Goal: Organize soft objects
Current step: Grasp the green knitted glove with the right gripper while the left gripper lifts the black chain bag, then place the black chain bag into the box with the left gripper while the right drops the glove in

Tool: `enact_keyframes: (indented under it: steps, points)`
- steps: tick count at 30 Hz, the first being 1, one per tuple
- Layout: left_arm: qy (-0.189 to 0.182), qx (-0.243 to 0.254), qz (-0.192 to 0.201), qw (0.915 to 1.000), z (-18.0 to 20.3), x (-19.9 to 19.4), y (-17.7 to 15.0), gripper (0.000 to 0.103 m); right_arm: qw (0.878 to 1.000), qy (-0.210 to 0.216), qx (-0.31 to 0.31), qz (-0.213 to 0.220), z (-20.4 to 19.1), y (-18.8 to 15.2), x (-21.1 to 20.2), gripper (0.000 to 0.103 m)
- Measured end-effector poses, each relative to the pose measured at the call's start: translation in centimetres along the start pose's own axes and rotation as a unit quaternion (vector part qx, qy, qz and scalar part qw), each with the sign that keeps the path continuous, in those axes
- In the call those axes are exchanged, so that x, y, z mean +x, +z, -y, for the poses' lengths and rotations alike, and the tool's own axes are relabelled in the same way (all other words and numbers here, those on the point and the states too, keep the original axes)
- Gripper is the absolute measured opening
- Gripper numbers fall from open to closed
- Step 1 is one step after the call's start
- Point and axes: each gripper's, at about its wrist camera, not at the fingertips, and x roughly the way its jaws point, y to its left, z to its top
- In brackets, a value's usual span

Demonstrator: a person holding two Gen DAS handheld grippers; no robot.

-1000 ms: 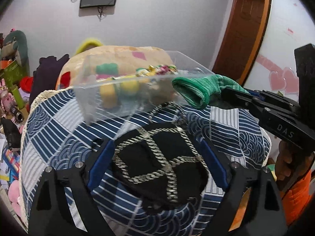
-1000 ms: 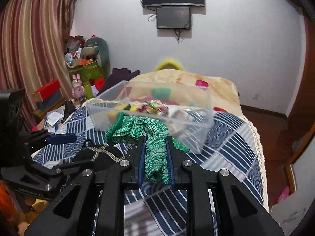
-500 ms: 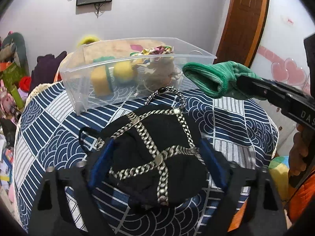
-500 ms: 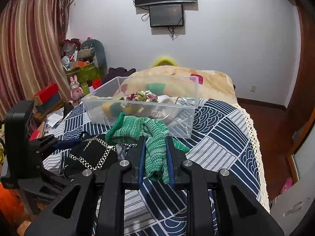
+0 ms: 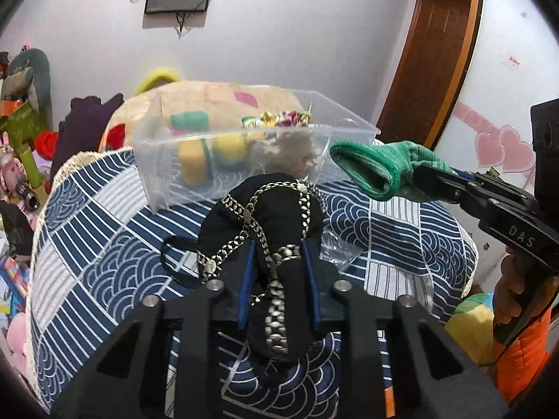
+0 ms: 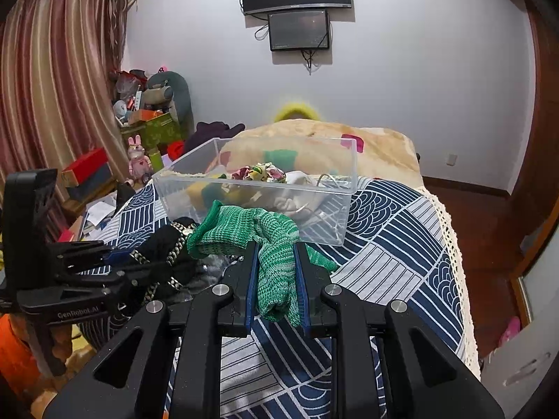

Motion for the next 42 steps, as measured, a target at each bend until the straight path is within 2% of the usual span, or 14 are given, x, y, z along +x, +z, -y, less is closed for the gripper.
enact_keyframes:
  steps: [6, 18, 29, 42]
  points:
    - [-0.005, -0.004, 0.019, 0.9998, 0.1, -2.0, 0.8, 0.018, 1.000, -0.001, 0.001, 0.008, 0.1, 0.3, -0.4, 0.017]
    - [0.032, 0.014, 0.088, 0.9955, -0.6, -5.0, 4.7, 0.018, 0.999, -0.017, -0.011, 0.039, 0.0, 2.4, -1.5, 0.018]
    - [0.057, 0.032, 0.134, 0.9889, -1.6, -4.2, 7.9, 0.018, 0.997, -0.041, -0.014, 0.072, 0.6, 5.4, -1.3, 0.018]
    - [0.042, -0.008, 0.116, 0.9924, -4.3, 0.1, 10.5, 0.018, 0.996, -0.046, -0.021, 0.067, -0.4, 7.8, 1.8, 0.018]
